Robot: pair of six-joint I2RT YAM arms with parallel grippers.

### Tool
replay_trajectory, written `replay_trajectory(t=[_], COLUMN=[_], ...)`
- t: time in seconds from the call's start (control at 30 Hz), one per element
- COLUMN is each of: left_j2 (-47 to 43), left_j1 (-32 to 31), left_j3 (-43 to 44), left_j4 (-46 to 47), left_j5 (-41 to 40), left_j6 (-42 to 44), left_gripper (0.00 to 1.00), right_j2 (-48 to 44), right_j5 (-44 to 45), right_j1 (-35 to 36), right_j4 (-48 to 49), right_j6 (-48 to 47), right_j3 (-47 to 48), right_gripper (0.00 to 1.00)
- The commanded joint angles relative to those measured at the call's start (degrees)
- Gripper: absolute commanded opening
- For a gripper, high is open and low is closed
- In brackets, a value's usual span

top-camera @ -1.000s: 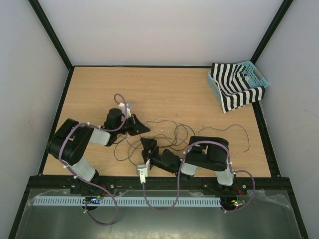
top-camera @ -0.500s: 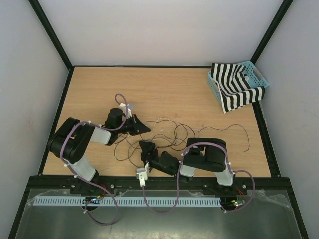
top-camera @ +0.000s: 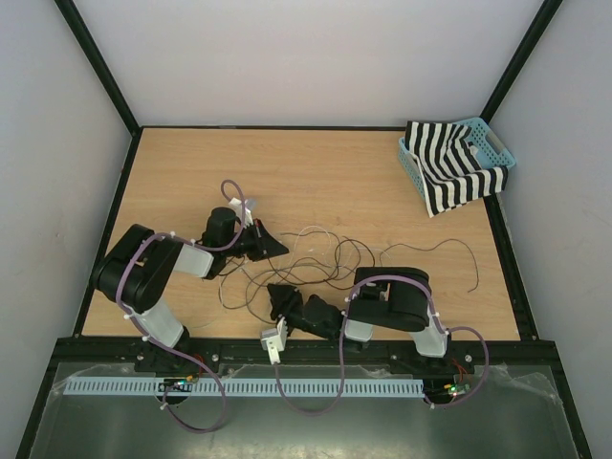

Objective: Zip-tie the wires
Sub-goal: Tie the cable at the center of the board.

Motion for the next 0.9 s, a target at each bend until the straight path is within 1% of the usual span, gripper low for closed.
replay_trajectory(t=[0.0,0.27,0.43,0.5,0.73,0.87], left_j2=[0.5,0.6,0.8,0.8,0.7,0.5], left_j1=[0.1,0.0,-0.1,-0.1,-0.1,-0.1], left_j3=[1.2,1.1,1.2,1.2,1.1,1.2], left_j4=[0.7,0.6,0.7,0.7,0.6,0.7], left_j5=[1.0,1.1,1.1,1.2,1.2,1.3], left_j6=[0.1,0.0,0.0,-0.1,-0.1,0.1], left_gripper=[0.0,0.0,0.0,0.0,0.0,0.0], right_j2=[0.8,1.0,1.1,1.1,0.2,-1.8], right_j5=[-1.7,-3.6,-4.3,-4.6,-5.3,-4.5], right_j1=[0.7,0.7,0.7,0.7,0.7,0.6], right_j4=[-1.9,-3.9,-4.0,-4.0,-4.9,-5.5], right_j6=[1.2,2.0,2.7,3.1,6.1,11.9], right_j3=[1.0,2.4,3.0,3.2,3.0,2.5], right_gripper=[0.49,0.44,0.39,0.35,0.14,0.0])
